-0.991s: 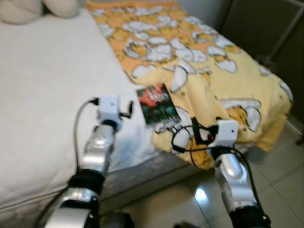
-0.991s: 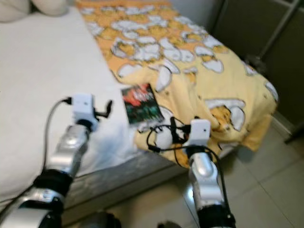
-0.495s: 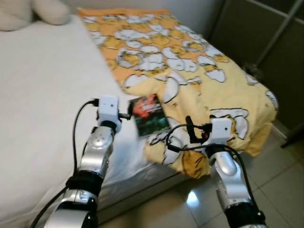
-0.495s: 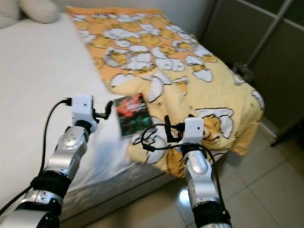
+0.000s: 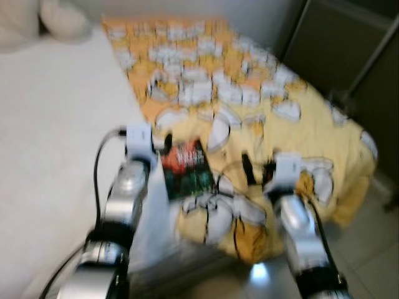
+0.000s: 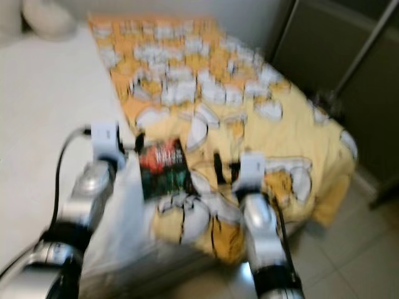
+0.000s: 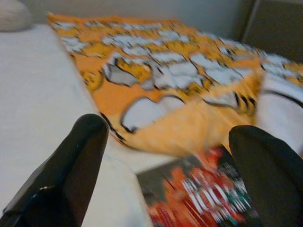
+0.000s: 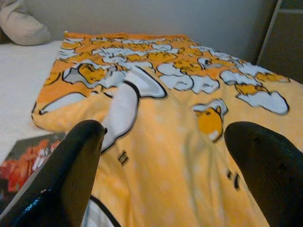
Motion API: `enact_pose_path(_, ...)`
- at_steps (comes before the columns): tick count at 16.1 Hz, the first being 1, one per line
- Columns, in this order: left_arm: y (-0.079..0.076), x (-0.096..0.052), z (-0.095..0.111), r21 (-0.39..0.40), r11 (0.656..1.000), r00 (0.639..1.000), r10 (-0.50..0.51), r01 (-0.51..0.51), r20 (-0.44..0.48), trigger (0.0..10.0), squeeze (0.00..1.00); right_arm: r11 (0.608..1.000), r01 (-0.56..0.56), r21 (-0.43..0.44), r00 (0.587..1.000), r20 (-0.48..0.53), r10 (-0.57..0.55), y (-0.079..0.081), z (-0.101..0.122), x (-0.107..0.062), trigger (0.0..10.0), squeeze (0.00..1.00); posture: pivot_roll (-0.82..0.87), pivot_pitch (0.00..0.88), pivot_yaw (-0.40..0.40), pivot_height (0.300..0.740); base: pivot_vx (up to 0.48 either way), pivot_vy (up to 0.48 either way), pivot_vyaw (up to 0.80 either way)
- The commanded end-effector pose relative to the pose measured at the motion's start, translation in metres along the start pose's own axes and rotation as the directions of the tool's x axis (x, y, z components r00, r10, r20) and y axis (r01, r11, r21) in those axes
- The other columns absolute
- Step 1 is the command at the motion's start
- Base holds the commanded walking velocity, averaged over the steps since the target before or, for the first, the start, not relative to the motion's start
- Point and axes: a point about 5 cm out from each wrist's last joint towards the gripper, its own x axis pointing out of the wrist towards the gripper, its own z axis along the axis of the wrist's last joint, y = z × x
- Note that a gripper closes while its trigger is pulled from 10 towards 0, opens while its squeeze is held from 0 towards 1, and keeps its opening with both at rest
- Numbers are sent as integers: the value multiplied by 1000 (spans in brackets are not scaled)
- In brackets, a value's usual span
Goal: Clean up the room
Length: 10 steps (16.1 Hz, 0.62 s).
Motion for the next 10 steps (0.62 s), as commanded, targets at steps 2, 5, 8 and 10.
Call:
enact_pose_path(2,-8,3,-14,-64,997,994,-44,38,-103,10000,0,1000,20,2,1000,5,-20,-9,2,-8,10000,0,-49,35,-104,740,0,0,0)
enact_pose_path(5,-5,1,-42,-208,978,959,-51,-9,-280,10000,0,996,-90,-19,996,-20,90,-4,5,-33,10000,0,-150,139,-147,740,0,0,0)
enact_pose_path(8,-8,-1,-52,-227,973,943,-38,-40,-330,10000,0,990,-140,-4,985,-98,139,-4,-4,-59,10000,0,-179,190,-188,740,0,0,0)
enact_pose_path(10,-9,-3,-58,-274,959,934,-36,-68,-356,10000,0,986,-168,2,977,-134,167,2,-6,-70,10000,0,-204,209,-201,740,0,0,0)
